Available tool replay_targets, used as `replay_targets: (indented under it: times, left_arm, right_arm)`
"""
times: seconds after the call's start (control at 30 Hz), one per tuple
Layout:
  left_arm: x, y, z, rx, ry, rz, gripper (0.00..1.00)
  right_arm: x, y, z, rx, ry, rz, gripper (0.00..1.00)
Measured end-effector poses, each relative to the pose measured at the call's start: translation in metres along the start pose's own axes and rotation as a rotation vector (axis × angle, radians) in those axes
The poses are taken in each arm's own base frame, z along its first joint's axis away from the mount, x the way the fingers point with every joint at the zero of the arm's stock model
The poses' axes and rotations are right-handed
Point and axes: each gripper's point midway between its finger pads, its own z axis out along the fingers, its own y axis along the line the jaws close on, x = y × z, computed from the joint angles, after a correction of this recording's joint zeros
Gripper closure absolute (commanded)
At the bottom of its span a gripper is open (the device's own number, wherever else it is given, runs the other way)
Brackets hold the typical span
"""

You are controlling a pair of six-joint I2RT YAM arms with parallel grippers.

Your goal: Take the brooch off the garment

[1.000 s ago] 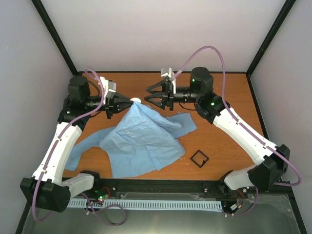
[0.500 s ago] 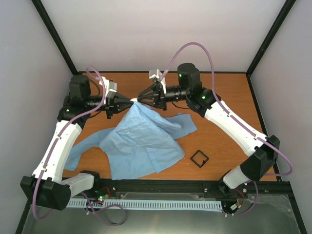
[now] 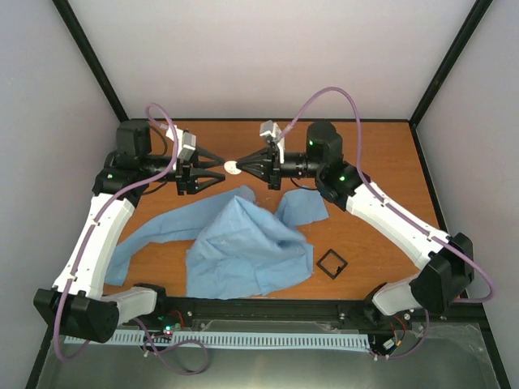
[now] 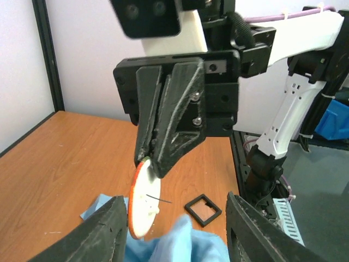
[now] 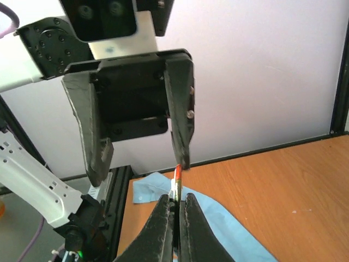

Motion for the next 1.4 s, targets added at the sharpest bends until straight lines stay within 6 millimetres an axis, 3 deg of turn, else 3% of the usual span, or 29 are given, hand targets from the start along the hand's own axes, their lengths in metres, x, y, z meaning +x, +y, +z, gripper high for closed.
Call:
replay_targets:
  times: [0.2,0.43,0.8,1.0,1.07,1.23,1.4]
  left_arm:
    - [0.001,-0.006,-0.001,0.012,0.012,-0.010,0.59]
    - [-0.001,-0.005,-0.001,0.007,0.008,-0.013,0.63]
    - [-0.002,-0.005,-0.001,0.011,0.005,-0.049,0.61]
    - [-0.001,-0.005,-0.001,0.019,0.004,-0.068,0.74]
    - [-0.001,-0.005,-0.001,0.020,0.005,-0.071,0.65]
    - [0.005,0.005,0.000,-0.023,0.030,-0.064,0.20]
    - [0.032,0.043,0.002,-0.142,0.127,-0.087,0.11]
  right_arm:
    - [0.007,-0.003,-0.012,0.027,-0.126,0.048,0.97]
    - [-0.017,0.006,-0.018,-0.017,-0.240,0.053,0.97]
    - [-0.016,0.016,-0.017,-0.084,-0.232,0.073,0.97]
    - [-0.011,0.019,-0.015,-0.115,-0.213,0.087,0.97]
    - [-0.011,0.021,-0.015,-0.127,-0.207,0.089,0.97]
    - [-0.001,0.021,-0.018,-0.137,-0.187,0.104,0.97]
    - [0.025,0.006,-0.038,-0.052,-0.159,0.174,0.97]
